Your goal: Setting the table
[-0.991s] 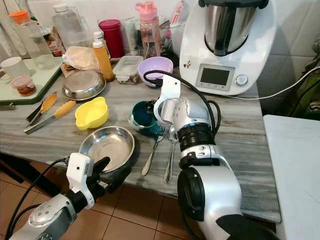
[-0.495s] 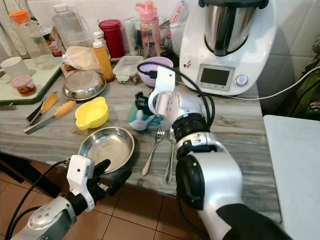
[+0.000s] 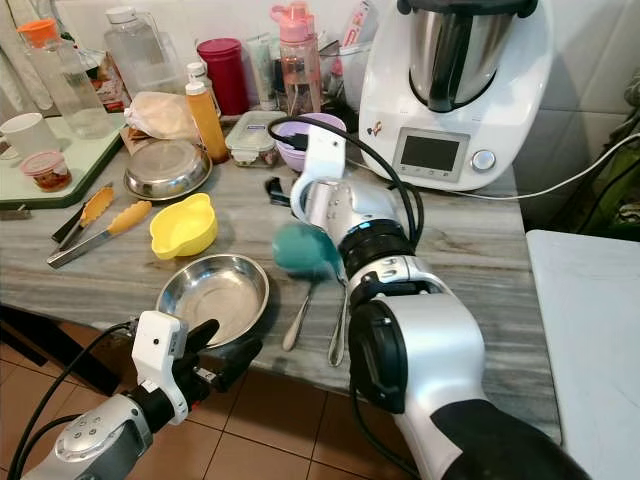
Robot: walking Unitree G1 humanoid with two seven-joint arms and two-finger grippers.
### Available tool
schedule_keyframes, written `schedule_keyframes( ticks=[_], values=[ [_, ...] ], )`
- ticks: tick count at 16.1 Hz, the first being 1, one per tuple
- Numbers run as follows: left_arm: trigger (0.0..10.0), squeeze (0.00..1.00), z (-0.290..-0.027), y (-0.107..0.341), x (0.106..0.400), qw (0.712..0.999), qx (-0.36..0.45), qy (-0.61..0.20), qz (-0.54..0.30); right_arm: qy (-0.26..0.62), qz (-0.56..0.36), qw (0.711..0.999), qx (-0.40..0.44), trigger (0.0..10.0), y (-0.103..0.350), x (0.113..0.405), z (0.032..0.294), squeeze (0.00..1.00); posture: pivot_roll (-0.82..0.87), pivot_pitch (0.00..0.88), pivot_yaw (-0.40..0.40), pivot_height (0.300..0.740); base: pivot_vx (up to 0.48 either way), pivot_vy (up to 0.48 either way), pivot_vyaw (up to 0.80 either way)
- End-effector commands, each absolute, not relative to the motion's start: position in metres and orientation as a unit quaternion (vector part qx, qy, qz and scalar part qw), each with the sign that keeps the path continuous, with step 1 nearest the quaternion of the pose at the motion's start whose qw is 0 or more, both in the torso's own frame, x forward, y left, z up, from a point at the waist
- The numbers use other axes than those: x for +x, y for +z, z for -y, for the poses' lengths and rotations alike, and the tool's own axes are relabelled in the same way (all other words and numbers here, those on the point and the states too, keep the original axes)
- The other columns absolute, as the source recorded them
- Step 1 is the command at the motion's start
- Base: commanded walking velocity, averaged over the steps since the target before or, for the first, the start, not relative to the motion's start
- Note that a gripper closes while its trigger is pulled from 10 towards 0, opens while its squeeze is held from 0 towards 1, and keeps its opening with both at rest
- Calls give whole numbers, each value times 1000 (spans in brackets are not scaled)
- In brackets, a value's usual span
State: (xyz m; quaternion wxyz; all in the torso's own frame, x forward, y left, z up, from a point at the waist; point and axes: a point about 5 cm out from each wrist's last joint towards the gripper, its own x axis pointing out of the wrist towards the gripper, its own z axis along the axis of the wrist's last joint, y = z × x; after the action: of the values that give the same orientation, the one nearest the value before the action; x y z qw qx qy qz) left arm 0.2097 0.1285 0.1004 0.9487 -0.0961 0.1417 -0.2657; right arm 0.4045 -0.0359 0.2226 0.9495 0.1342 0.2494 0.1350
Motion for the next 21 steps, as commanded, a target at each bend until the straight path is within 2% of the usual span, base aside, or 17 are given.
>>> schedule_keyframes(
  ticks=[1,2,4,5,6,7,8,9,12,14,15,17,21],
  values=[
    [10000,0,-129,101,209,950,-88,-262,-146,144,-237,954,117,10000,228,405,32,694,-81,47,63,740,0,0,0],
    [10000,0,-129,101,209,950,-88,-262,-146,141,-237,955,112,10000,226,406,34,639,-83,44,63,740,0,0,0],
    [10000,0,-130,101,210,951,-87,-261,-144,139,-214,964,79,10000,225,408,39,624,-82,42,64,740,0,0,0],
    [10000,0,-130,101,210,951,-87,-261,-144,144,-202,966,76,10000,224,408,41,522,-83,41,66,740,0,0,0],
    [10000,0,-130,102,211,951,-86,-261,-143,157,-172,970,74,10000,223,409,48,204,-83,40,67,740,0,0,0],
    [10000,0,-130,102,211,951,-86,-260,-143,160,-162,972,58,10000,221,410,52,67,-83,39,68,740,0,0,0],
    [10000,0,-130,102,211,952,-85,-259,-142,171,-141,974,37,10000,218,410,60,0,-85,38,68,740,0,0,0],
    [10000,0,-130,102,211,952,-85,-259,-141,173,-136,975,13,10000,215,409,66,0,-85,38,68,740,0,0,0],
    [10000,0,-132,102,214,954,-82,-255,-134,209,-31,975,-66,10000,218,399,80,0,-101,35,75,740,0,0,0],
    [10000,0,-131,103,216,954,-81,-256,-133,210,-4,975,-68,10000,222,396,84,0,-112,32,78,740,0,0,0],
    [10000,0,-131,102,218,954,-81,-256,-131,216,41,972,-82,10000,231,390,89,0,-118,31,81,740,0,0,0],
    [10000,0,-131,101,220,954,-80,-257,-131,219,54,970,-88,10000,233,386,93,0,-122,31,81,740,0,0,0],
    [10000,0,-135,101,222,960,-72,-243,-118,235,100,951,-173,10000,223,358,119,0,-135,38,82,740,0,0,0]
  ],
)
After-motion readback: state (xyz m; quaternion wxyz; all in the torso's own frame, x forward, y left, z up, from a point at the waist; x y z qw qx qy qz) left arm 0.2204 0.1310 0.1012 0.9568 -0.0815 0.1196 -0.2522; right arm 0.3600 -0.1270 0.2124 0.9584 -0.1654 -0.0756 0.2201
